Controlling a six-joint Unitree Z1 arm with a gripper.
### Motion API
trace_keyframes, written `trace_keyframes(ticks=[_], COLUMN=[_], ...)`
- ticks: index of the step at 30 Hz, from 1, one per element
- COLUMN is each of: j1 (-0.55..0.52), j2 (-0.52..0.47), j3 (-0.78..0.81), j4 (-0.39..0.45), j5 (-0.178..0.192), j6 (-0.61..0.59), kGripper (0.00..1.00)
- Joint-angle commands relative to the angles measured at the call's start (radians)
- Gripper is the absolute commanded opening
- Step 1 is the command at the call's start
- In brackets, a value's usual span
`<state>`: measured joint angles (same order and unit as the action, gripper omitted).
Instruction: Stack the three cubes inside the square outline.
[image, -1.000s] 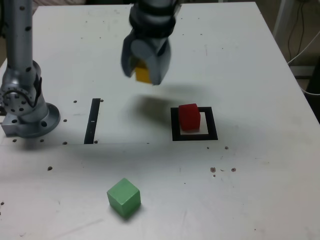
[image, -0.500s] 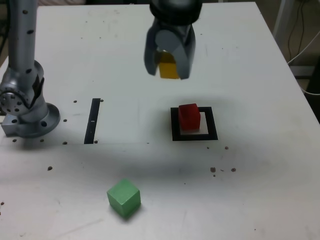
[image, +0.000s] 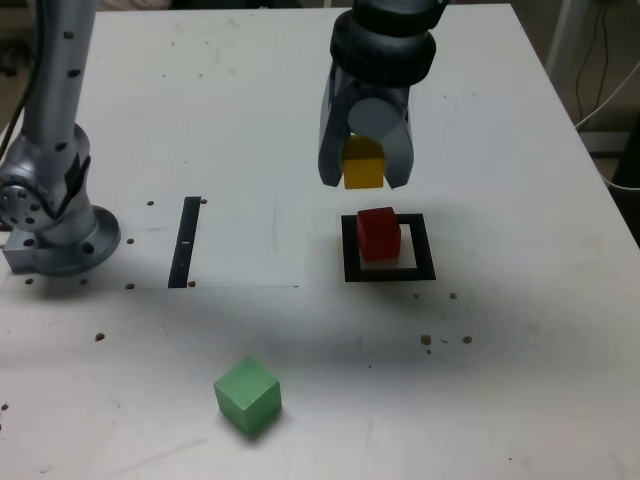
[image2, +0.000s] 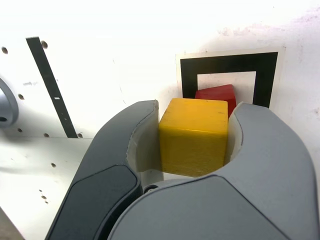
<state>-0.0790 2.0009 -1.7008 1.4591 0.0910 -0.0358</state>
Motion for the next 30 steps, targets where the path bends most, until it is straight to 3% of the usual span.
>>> trace_keyframes(ticks=[1,6,15,30], j1=[-0.005,-0.004,-0.001,-0.028], j2=[-0.001,0.008,0.001,0.055], j3=[0.001,0.020,0.068,0.043], j4=[-0.004,-0.021,-0.063,-0.073], j5=[0.002,-0.002,-0.050,-0.066], j6=[-0.011,-0.016,-0.021,-0.061], kGripper=[0.23,0.23,0.23,0.23])
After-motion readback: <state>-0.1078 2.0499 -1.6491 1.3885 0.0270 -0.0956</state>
